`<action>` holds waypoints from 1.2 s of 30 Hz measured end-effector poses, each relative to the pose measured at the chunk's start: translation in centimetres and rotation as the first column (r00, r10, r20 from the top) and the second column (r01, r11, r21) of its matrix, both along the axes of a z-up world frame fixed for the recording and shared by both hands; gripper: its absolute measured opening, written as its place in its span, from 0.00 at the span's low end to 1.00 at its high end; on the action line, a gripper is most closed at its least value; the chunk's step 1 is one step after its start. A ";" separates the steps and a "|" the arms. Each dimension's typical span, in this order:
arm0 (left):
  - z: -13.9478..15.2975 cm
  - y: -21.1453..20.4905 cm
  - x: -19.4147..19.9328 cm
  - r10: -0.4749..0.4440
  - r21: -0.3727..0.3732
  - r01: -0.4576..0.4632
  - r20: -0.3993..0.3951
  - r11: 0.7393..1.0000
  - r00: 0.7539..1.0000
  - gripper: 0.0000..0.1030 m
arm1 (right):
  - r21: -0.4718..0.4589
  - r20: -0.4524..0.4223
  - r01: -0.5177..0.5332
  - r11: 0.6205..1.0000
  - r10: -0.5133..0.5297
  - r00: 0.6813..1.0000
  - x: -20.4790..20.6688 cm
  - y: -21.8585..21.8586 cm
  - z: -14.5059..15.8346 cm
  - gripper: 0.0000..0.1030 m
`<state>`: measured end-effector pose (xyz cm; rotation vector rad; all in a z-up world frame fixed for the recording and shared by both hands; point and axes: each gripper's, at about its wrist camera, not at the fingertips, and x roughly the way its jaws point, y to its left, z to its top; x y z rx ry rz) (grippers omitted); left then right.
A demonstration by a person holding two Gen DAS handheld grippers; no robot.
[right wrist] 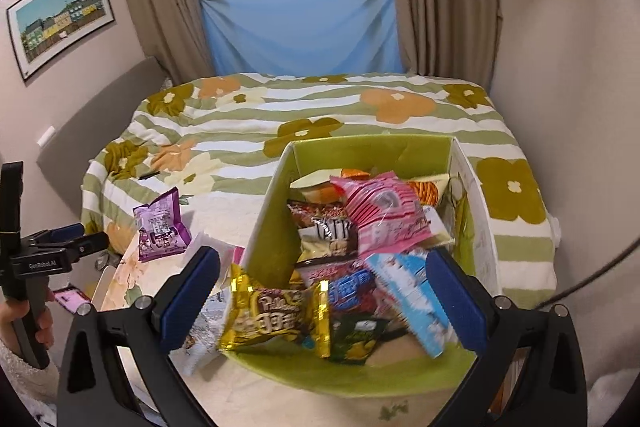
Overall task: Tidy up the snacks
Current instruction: 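Move both tools back over the remaining snacks on the table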
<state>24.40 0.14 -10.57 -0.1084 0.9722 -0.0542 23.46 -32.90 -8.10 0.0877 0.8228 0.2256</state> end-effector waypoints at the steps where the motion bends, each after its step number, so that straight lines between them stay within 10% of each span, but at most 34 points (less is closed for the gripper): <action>1: 0.0 0.8 0.1 -0.018 -0.010 0.018 -0.004 1.000 1.000 1.00 | 0.001 -0.006 0.018 1.000 -0.018 1.000 -0.3 0.6 0.0 1.00; 10: -1.5 4.1 1.6 -0.240 -0.028 0.239 -0.050 0.971 0.970 1.00 | 0.047 -0.079 0.193 0.980 -0.189 0.979 -3.4 6.6 -1.8 1.00; 17: -3.8 2.2 3.8 -0.478 0.024 0.481 -0.087 0.876 0.874 1.00 | 0.060 -0.141 0.328 0.943 -0.317 0.938 -6.0 9.7 -3.6 1.00; 28: -11.6 -5.1 9.0 -0.750 0.198 0.804 -0.290 0.561 0.595 1.00 | 0.139 -0.330 0.408 0.902 -0.346 0.878 -6.6 13.2 -10.2 1.00; 36: -16.2 -8.5 11.1 -0.796 0.233 0.892 -0.404 0.388 0.452 1.00 | 0.155 -0.392 0.408 0.900 -0.323 0.862 -4.6 14.0 -14.3 1.00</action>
